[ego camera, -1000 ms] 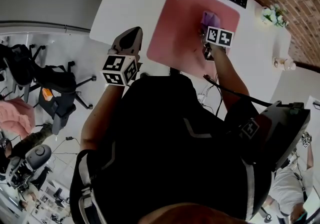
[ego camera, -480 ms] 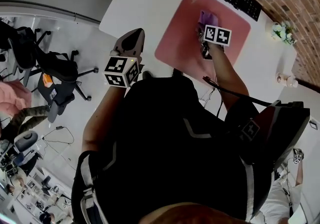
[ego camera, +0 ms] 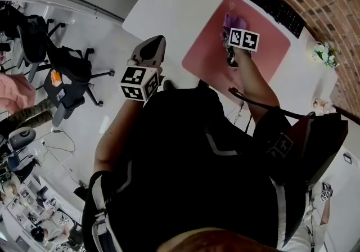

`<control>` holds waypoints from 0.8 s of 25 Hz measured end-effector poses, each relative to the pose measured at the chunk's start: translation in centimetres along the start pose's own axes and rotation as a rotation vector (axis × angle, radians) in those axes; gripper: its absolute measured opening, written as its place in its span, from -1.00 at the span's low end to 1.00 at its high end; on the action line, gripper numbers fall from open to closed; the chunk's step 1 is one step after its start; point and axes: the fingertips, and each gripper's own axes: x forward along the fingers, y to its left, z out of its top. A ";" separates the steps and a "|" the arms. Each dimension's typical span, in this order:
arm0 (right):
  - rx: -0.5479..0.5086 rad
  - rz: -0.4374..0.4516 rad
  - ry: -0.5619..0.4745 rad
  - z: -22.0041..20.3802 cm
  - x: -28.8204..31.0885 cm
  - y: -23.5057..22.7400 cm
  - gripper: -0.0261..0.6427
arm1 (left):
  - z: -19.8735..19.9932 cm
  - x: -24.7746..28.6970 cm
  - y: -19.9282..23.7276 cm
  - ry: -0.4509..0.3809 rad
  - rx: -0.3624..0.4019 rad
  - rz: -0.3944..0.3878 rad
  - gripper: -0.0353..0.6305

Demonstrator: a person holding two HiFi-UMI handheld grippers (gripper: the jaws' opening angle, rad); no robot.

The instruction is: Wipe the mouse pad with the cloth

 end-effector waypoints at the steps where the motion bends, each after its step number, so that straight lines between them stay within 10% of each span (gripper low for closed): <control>1: -0.003 0.004 0.001 0.2 0.3 0.3 -0.76 | 0.0 -0.1 0.2 -0.001 -0.001 0.004 -0.89; 20: -0.013 0.178 -0.049 3.9 4.2 9.0 -0.76 | -0.8 -2.6 1.4 0.004 0.001 0.032 -0.88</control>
